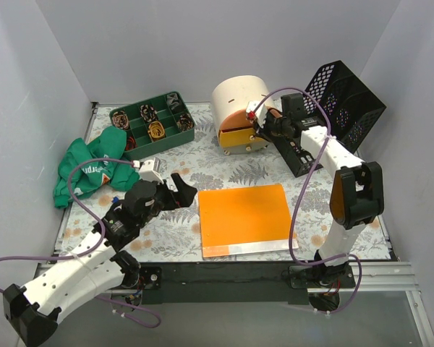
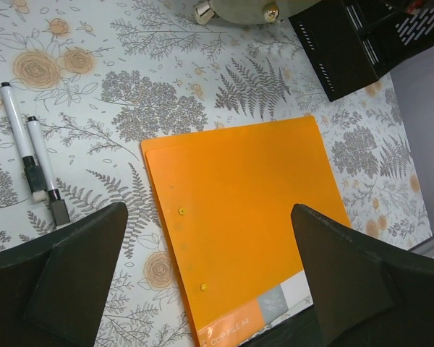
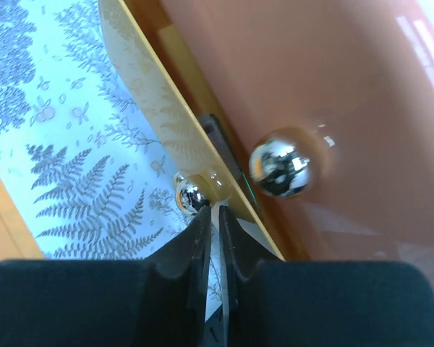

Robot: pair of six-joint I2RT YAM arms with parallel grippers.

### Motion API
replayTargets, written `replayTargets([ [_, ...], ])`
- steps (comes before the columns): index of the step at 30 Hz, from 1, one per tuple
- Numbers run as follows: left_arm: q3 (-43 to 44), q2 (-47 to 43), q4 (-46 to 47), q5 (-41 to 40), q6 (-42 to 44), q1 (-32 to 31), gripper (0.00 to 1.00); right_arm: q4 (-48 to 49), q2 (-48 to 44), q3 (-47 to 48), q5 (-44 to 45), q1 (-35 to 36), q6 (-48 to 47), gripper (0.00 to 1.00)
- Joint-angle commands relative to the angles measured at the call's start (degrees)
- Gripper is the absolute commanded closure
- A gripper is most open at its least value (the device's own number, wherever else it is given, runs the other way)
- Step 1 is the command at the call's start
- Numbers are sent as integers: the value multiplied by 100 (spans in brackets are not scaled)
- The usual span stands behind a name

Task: Organize the desk

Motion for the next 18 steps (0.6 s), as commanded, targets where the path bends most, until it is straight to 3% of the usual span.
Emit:
replayTargets([
  [1, -148, 44, 349, 271, -58, 17, 2, 822, 156, 263, 277, 56, 631, 80],
  [11, -368, 307, 1078, 465, -252, 26, 2, 1614, 42, -405, 620, 135, 1239, 75],
  [18, -350, 466, 1263, 518, -200, 17, 2, 1780, -792, -1160, 576, 135, 1397, 70],
])
